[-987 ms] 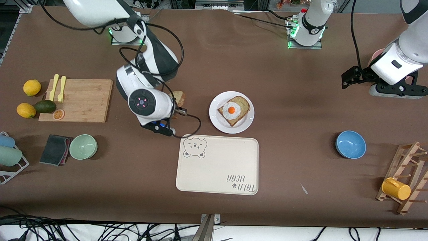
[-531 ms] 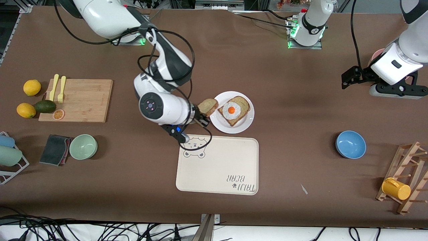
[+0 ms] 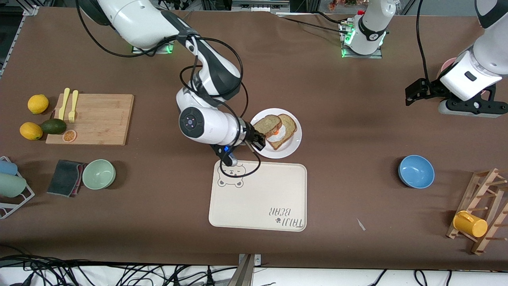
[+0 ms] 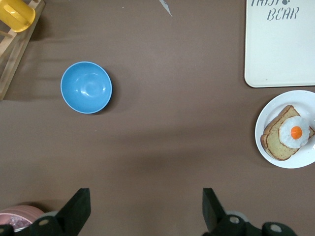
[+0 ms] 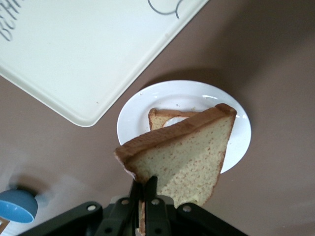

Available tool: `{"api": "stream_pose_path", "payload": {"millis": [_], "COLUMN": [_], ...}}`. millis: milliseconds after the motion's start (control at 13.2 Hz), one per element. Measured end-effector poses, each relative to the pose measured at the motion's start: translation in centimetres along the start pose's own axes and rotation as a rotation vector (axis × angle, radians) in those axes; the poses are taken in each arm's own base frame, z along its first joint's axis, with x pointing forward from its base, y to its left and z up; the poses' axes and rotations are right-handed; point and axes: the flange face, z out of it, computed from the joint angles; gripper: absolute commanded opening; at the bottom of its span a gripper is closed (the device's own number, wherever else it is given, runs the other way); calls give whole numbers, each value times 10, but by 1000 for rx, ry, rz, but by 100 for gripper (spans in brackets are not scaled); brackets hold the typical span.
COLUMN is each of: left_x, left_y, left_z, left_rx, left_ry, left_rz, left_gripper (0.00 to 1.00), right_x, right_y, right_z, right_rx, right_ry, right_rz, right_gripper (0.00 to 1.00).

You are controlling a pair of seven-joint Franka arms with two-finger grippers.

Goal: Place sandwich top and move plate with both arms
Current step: 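Carry the bread slice with the right gripper over the egg plate, then lower the bread onto the egg slice and open the right gripper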

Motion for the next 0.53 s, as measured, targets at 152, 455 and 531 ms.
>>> {"api": "stream_pose_path", "payload": {"millis": [152,455,531], "left_x": [0,0,0], "left_y": [0,0,0], "left_z": [0,0,0], "left_rx": [0,0,0], "left_ry": [0,0,0], "left_rz": [0,0,0], "left_gripper": [100,100,100], "right_x": [-5,-14,-14], "right_y": [4,4,2], "right_z": [35,56,56], "right_rx": [-38,-25,-12], "right_ry": [-10,-16,-21], "right_rz": [10,11,16], "right_gripper": [0,0,0]}}
